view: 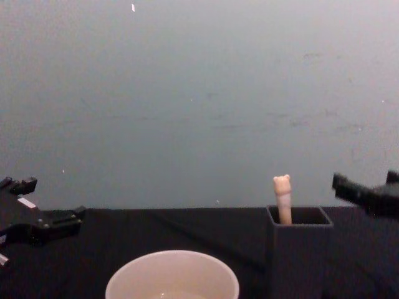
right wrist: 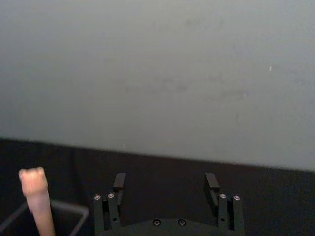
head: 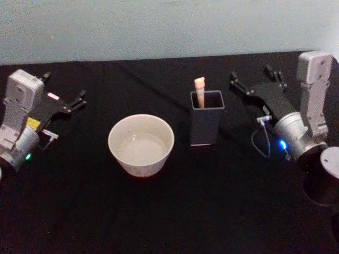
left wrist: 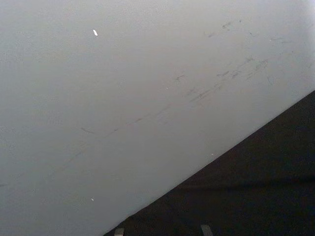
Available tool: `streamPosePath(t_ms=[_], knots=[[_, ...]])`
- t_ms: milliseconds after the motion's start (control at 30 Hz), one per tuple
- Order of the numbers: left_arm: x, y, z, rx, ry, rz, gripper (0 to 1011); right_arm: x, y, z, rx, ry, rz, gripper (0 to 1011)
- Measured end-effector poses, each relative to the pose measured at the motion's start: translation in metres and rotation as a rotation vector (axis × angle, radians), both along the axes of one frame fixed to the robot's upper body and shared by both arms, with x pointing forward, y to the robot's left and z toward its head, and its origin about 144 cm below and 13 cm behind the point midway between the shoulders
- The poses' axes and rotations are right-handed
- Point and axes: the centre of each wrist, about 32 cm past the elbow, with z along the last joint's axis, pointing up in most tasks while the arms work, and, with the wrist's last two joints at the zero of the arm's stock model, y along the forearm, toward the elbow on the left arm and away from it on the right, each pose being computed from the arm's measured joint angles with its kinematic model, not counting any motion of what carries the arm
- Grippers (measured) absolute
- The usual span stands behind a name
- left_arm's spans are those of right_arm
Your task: Pick up the stirring spoon with one hand, stir inside the cup, then place it back in its original position.
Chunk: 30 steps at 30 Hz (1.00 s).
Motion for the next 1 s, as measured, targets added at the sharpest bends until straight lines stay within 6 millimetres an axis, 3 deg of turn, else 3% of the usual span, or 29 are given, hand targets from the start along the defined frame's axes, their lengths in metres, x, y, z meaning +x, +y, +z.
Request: streamPosePath(t_ms=[233, 1000], knots=[[0.0, 0.0, 0.0, 0.0, 0.0, 0.0, 1001, -0.002, 0.001, -0.013, -0.038, 0.044, 0.0, 1002], [0.0, 0.0, 0.0, 0.0, 0.0, 0.0, 1001, -0.002, 0.001, -0.01, -0.029, 0.037, 0.001, 1000]])
